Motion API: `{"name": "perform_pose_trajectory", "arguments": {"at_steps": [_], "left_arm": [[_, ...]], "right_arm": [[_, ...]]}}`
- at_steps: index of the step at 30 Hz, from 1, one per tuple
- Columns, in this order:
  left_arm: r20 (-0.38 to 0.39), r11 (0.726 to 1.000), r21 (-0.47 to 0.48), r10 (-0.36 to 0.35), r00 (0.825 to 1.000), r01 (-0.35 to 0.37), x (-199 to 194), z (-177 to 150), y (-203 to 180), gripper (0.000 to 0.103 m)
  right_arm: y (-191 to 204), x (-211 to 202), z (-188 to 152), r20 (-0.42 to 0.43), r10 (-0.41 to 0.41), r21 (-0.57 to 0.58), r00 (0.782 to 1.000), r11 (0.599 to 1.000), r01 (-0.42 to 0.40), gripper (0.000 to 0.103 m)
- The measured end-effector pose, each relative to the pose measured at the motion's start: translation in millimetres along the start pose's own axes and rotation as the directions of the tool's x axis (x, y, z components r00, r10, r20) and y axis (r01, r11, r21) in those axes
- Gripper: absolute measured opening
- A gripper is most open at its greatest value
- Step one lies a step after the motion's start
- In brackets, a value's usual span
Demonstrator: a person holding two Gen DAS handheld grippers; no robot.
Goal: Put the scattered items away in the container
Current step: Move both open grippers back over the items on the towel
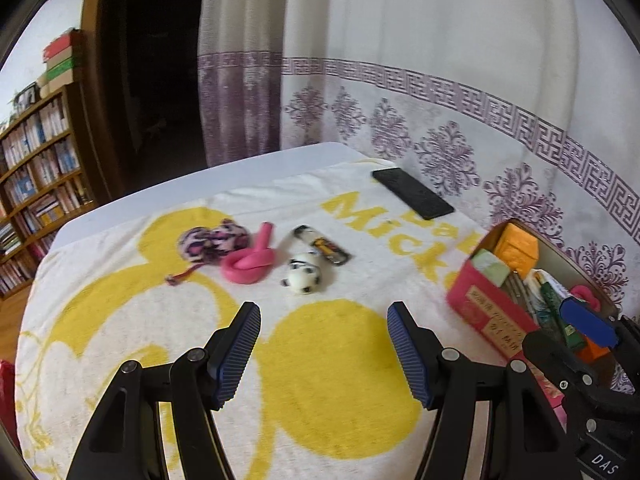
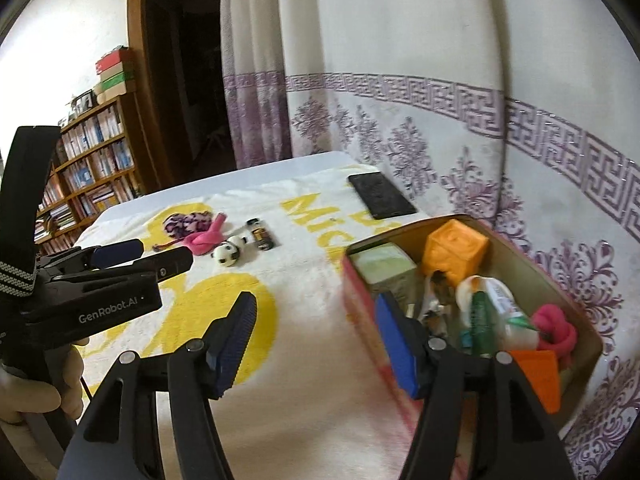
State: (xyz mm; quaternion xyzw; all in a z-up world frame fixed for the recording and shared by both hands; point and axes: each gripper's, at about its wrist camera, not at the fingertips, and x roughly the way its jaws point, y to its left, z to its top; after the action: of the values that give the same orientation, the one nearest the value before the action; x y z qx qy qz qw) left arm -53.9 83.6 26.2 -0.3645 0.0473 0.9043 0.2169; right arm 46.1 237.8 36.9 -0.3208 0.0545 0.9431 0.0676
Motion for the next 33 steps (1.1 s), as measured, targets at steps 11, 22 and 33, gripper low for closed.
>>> {"name": "perform_pose_trajectory", "arguments": {"at_steps": [11,22,33], "left_arm": [[-0.009,0.997,-0.053,0.054,0.999,-0.054,-4,-11,42,0.068],[-0.039,0.990,-0.117,0.071,0.997,-0.076,1,-19,75,0.068],[-0.096,0.968,-0.219,0.100,0.990,-0.119,14,-26,111,0.068]], "right_arm": [[39,25,9,-0.059,0.065,-0.046,0.996,0.997,-0.067,0.070],[69,58,22,-0.124,0.104,-0.066,0.987,0.991,-0.113,0.070],[83,105,32,-0.199,0.116,-0.065,0.973,0.989,-0.132,0.071]]}}
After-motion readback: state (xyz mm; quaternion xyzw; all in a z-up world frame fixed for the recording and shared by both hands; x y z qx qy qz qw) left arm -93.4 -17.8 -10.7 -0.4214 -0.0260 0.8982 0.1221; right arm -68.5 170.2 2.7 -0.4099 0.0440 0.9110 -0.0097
